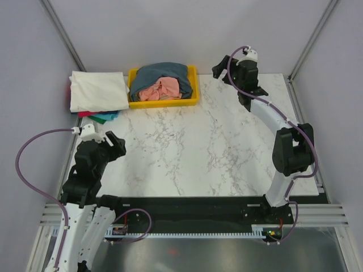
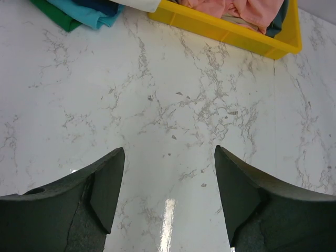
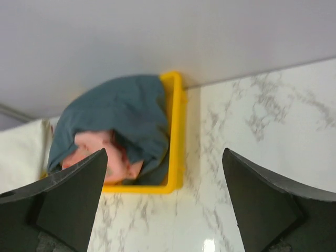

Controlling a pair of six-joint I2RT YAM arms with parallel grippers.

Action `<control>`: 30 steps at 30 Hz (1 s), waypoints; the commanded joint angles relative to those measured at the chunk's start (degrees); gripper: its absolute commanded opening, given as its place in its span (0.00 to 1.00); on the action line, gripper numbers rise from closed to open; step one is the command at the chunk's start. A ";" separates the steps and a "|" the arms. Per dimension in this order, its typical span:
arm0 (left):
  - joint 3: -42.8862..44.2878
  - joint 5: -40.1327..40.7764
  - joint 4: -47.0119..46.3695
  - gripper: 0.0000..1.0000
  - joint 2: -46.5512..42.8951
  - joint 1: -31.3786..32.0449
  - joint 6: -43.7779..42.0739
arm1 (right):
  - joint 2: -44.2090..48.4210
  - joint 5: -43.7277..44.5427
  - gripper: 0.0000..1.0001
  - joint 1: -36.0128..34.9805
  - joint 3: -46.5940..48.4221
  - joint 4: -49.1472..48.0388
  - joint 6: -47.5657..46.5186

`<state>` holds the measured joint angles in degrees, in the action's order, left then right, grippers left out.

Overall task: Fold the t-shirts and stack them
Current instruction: Grab the tshirt from the pile

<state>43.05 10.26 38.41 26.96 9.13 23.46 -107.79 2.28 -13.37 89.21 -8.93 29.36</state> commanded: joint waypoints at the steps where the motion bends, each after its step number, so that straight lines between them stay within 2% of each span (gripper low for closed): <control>1: -0.07 -0.77 -2.38 0.76 0.37 -0.16 -1.67 | 3.10 -7.73 0.98 -1.31 -8.51 0.57 1.40; 4: 0.11 -1.21 -2.47 0.76 0.55 -0.16 -1.67 | 4.86 -10.53 0.98 -1.40 -9.49 3.83 -0.70; 7: 0.02 -1.47 -2.55 0.76 0.29 -0.16 -1.67 | 4.52 -15.09 0.98 -1.75 -10.46 0.77 -1.33; 10: -0.07 -1.74 -2.73 0.76 0.29 -0.16 -1.67 | 2.24 -15.47 0.98 -3.77 -7.31 0.05 -2.99; 19: -0.16 -2.26 -3.17 0.76 1.16 -0.25 -1.67 | -16.81 -13.01 0.98 -8.08 10.79 0.84 -4.93; 26: -0.24 -2.79 -3.17 0.76 2.31 -0.69 -1.49 | -32.21 -10.29 0.93 -9.31 31.60 5.49 -5.99; 30: -0.33 -2.97 -3.35 0.76 2.75 -0.69 -1.49 | -38.89 -7.83 0.91 -9.84 39.54 5.41 -6.51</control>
<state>42.76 8.34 37.47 29.36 8.71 23.46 -144.14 -8.03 -22.65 122.02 -3.73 24.38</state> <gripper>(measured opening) 0.763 0.918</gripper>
